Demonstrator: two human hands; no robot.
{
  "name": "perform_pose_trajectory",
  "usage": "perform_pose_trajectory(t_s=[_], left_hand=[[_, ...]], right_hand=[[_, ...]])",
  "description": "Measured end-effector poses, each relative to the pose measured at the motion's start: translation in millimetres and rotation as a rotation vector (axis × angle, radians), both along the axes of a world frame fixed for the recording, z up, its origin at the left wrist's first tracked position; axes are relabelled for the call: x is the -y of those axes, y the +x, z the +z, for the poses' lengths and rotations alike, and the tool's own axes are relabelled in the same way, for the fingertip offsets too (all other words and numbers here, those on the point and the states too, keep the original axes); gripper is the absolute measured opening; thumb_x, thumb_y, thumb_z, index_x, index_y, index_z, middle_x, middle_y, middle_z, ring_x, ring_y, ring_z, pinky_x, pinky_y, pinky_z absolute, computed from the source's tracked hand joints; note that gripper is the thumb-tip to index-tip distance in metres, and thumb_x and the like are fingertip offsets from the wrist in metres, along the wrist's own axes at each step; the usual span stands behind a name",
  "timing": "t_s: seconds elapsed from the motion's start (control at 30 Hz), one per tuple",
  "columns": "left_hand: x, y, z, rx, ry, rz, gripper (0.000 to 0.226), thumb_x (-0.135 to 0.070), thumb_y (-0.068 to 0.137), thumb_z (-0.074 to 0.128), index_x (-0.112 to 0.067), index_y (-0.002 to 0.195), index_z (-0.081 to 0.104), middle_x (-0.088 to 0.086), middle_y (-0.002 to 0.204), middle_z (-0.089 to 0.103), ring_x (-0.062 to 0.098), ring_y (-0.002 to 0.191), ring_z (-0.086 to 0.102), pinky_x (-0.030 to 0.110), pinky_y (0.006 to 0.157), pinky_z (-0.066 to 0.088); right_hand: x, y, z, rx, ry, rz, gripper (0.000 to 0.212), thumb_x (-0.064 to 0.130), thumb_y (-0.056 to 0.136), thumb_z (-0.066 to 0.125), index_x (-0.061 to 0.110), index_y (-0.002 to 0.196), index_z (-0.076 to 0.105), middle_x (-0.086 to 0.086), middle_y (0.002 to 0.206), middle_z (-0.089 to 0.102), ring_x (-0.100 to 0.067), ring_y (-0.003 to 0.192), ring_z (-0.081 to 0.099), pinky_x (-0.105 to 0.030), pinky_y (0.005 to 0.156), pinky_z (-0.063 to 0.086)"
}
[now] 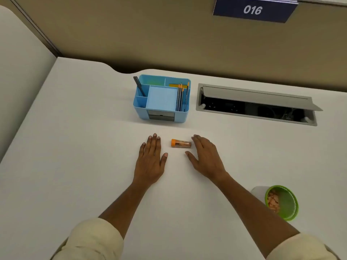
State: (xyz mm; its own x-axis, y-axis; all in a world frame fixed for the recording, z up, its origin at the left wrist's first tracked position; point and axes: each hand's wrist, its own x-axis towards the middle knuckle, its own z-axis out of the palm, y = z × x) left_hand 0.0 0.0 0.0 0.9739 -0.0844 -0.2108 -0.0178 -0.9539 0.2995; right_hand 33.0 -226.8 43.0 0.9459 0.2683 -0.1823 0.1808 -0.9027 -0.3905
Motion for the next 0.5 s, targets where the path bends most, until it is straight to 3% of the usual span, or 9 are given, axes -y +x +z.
perform_pose_trajectory(t_s=[0.13,0.3,0.4,0.5], left_hand=[[1,0,5,0.013,0.014,0.021,0.073,-0.047,0.107,0.025,-0.007,0.165,0.008,0.013,0.176,0.009,0.029,0.162,0.008,0.046,0.131,0.01],[3,3,16,0.017,-0.048,0.068,0.071,-0.046,0.108,0.032,-0.009,0.165,0.011,0.012,0.175,0.017,0.027,0.162,0.015,0.041,0.129,0.01],[7,5,30,-0.013,-0.09,0.106,0.07,-0.044,0.109,0.036,-0.011,0.165,0.011,0.01,0.175,0.017,0.026,0.161,0.017,0.039,0.129,0.012],[11,1,49,-0.004,-0.159,0.14,0.064,-0.038,0.109,0.041,-0.009,0.163,0.023,0.012,0.17,0.032,0.027,0.157,0.03,0.041,0.128,0.026]], right_hand=[[-13,17,8,-0.006,-0.008,0.051,0.052,0.039,0.096,0.062,0.014,0.141,0.053,-0.009,0.143,0.058,-0.028,0.128,0.054,-0.042,0.105,0.048],[-18,22,7,-0.007,-0.029,0.052,0.032,0.031,0.099,0.061,0.015,0.126,0.067,-0.009,0.123,0.066,-0.026,0.109,0.057,-0.039,0.088,0.054],[-18,17,9,-0.006,0.012,0.026,0.028,0.028,0.099,0.061,0.013,0.12,0.071,-0.009,0.113,0.068,-0.027,0.103,0.057,-0.041,0.084,0.054],[-14,8,18,0.012,0.083,-0.016,0.027,0.027,0.099,0.062,0.014,0.12,0.072,-0.009,0.111,0.069,-0.027,0.102,0.057,-0.039,0.083,0.054]])
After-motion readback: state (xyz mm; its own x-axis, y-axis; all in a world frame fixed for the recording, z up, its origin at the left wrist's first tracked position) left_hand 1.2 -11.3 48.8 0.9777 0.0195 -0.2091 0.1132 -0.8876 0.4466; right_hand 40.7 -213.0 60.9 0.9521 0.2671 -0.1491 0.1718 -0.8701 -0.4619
